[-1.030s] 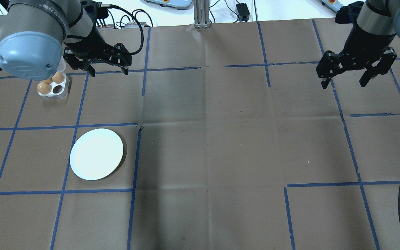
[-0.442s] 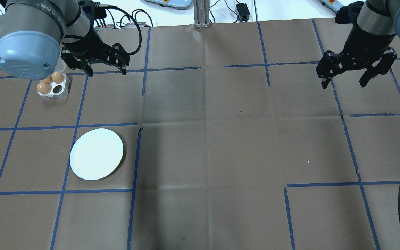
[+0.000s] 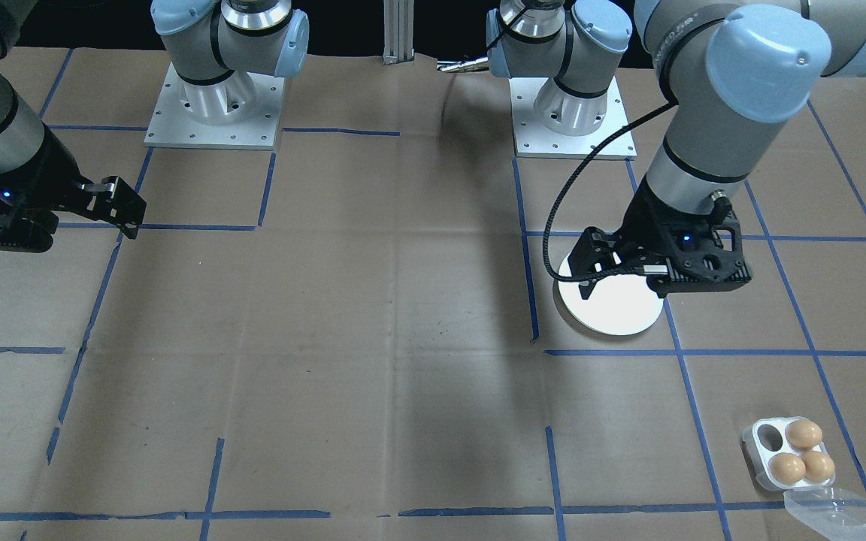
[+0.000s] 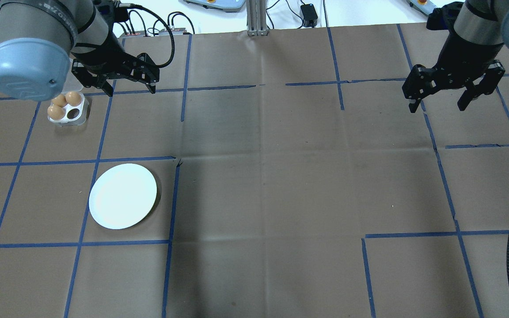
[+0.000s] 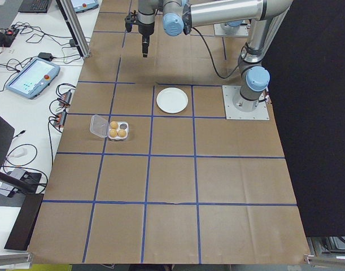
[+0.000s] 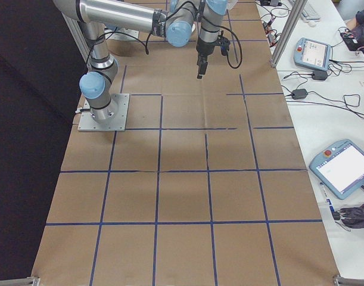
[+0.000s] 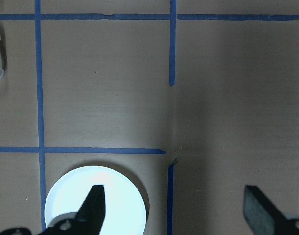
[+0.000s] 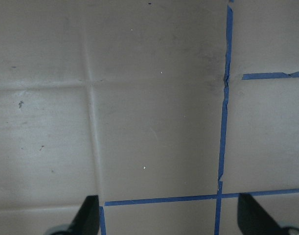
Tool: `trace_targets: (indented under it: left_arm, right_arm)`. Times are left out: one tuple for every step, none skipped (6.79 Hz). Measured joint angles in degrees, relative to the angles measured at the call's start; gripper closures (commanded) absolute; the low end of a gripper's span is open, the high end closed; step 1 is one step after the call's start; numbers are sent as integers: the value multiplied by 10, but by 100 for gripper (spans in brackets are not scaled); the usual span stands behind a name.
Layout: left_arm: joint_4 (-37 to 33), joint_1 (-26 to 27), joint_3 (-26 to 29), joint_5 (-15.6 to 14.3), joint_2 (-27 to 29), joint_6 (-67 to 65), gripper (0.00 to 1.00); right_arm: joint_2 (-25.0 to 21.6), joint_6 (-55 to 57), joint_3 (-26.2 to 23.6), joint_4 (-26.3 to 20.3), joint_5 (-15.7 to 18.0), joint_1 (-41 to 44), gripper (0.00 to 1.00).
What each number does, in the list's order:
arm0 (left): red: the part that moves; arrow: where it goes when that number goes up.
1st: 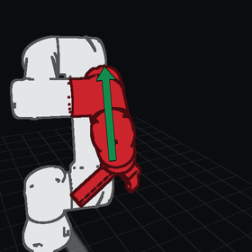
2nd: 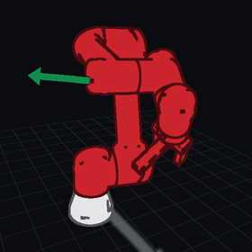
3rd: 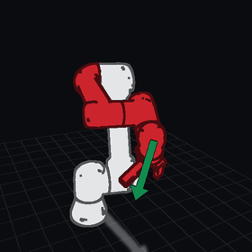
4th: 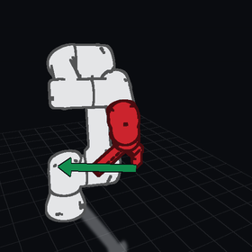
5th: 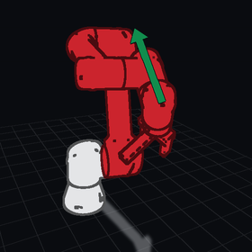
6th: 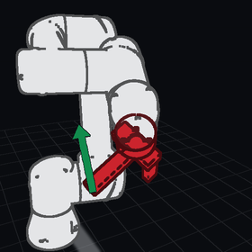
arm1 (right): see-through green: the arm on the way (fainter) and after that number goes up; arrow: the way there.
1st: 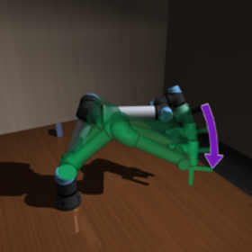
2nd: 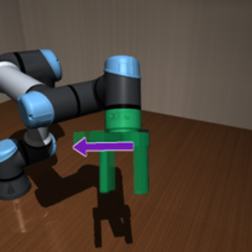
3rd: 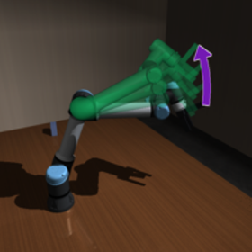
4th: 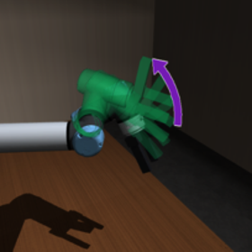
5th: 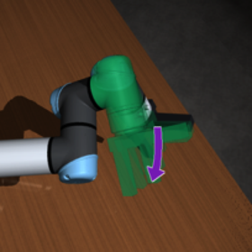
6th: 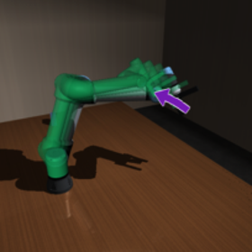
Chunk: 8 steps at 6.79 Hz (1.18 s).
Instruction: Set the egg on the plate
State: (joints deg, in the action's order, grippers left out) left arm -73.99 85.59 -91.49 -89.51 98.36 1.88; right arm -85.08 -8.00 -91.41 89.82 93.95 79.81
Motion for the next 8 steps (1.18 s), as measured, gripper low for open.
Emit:
trace_targets:
  left_arm:
    - [0,-38,-5,-1,-2,22,0]
    - [2,-83,-10,-1,1,54,0]
    - [6,-124,-12,0,10,84,0]
    - [15,-159,-13,1,28,109,0]
    - [48,-185,-13,1,60,127,0]
    - [105,-205,-9,0,104,142,0]
    - [153,-216,3,-2,151,149,1]
    - [182,-220,16,-6,187,155,1]
  right_arm:
    - [0,0,0,0,0,0,0]
    - [0,0,0,0,0,0,0]
    - [0,0,0,0,0,0,0]
    - [0,0,0,0,0,0,0]
    - [0,0,0,0,0,0,0]
    - [0,0,0,0,0,0,0]
    - [0,0,0,0,0,0,0]
    - [0,0,0,0,1,0,0]
